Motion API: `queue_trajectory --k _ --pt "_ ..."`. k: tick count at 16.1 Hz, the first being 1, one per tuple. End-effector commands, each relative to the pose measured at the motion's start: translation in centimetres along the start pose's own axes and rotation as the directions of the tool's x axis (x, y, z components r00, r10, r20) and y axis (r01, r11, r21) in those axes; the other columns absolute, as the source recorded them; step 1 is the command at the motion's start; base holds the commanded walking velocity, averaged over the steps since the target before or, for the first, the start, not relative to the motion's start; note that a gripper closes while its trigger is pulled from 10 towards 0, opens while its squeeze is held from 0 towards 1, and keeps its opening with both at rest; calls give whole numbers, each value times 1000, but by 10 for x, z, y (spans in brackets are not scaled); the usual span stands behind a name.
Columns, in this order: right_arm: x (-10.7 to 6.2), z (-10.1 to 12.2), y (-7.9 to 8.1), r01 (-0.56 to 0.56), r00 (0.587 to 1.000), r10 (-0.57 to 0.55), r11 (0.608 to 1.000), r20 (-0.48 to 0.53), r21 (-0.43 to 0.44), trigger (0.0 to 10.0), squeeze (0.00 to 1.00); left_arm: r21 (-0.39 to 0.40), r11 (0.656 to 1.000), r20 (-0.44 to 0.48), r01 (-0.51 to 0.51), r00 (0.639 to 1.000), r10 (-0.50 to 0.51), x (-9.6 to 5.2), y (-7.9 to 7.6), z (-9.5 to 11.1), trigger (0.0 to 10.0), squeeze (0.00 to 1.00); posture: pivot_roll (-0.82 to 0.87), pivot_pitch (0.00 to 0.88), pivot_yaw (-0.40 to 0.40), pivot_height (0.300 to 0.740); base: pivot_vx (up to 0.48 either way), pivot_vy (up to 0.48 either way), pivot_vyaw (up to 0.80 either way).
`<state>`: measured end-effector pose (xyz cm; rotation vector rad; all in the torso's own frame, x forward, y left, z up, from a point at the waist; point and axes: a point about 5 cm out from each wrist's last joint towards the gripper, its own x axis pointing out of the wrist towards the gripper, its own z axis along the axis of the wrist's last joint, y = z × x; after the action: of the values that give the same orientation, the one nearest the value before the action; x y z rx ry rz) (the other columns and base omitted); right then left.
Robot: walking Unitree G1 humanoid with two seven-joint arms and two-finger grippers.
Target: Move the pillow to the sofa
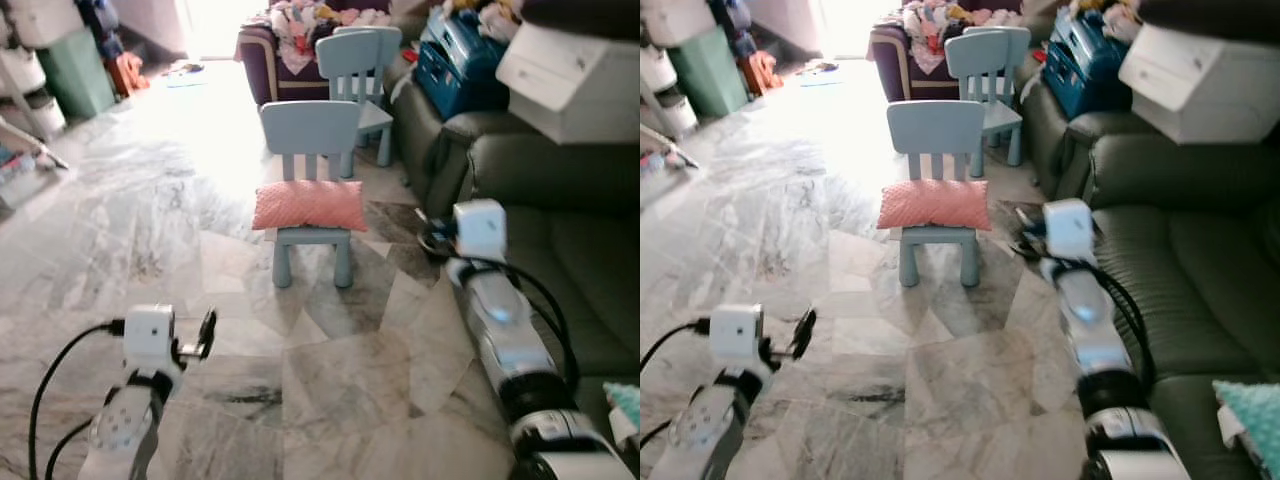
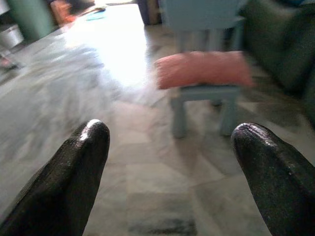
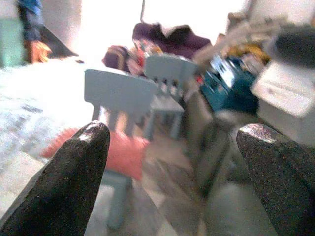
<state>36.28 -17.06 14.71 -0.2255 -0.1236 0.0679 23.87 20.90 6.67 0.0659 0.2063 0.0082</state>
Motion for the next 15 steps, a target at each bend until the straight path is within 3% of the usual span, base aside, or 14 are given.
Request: queue_trajectory --k 1,3,5,6,7,10,15 --pt "-2 -9 4 -21 999 21 1000 -38 16 10000 0 -12 997 21 -79 997 80 -2 6 8 10000 0 -138 0 10 740 0 0 0" --pt "-2 -10 8 -46 998 47 998 -38 32 10000 0 -90 983 -32 -161 987 159 -12 7 -2 10000 0 -143 0 30 740 0 0 0" --pt "-3 -9 4 -33 999 33 999 -30 28 10000 0 -76 972 -4 -222 975 222 -23 16 -4 10000 0 -143 0 29 740 0 0 0" --pt "-4 -11 0 -11 999 13 999 -43 39 10000 0 -132 938 -13 -320 947 321 -28 28 -7 10000 0 -139 0 25 740 0 0 0" --pt "-6 -14 2 -14 998 16 999 -58 43 10000 0 -133 931 -15 -339 940 340 -28 31 -8 10000 0 -138 0 23 740 0 0 0" --pt "-11 -19 18 -75 995 79 995 -68 61 10000 0 -91 958 15 -273 961 275 -19 29 1 10000 0 -155 0 23 740 0 0 -788" --pt "-12 -17 21 -79 994 84 995 -64 67 10000 0 -93 953 82 -289 952 296 -12 37 12 10000 0 -160 0 31 740 0 0 -788"
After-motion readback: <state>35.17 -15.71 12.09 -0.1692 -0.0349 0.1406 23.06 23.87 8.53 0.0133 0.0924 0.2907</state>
